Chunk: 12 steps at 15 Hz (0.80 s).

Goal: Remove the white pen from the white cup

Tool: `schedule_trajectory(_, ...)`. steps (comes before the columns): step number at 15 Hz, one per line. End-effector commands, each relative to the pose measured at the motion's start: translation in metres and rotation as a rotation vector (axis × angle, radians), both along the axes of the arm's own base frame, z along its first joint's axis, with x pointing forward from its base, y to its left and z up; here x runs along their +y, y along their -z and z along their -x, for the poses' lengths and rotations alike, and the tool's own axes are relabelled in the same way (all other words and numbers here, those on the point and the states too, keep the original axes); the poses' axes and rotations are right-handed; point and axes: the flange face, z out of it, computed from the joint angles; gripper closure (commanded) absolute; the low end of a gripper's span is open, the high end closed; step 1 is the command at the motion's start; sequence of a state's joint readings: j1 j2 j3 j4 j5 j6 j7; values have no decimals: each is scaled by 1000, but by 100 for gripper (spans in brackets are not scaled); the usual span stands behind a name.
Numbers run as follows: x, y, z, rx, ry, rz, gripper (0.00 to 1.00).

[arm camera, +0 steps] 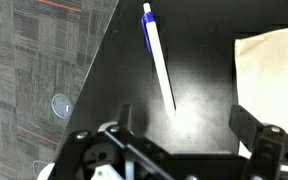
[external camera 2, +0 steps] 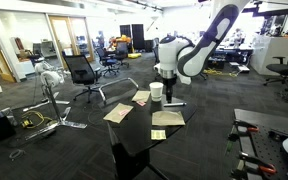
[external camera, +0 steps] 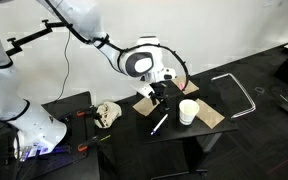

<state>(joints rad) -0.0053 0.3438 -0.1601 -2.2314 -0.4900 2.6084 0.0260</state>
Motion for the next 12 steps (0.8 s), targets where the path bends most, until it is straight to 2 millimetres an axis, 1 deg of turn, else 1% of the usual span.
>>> schedule_trajectory(1, 6, -41, 11, -80, 46, 11, 0)
schedule_trajectory(8, 17, -114, 19, -218, 175, -51, 0)
schedule_trajectory(12, 26, -147, 23, -275, 211, -116, 0)
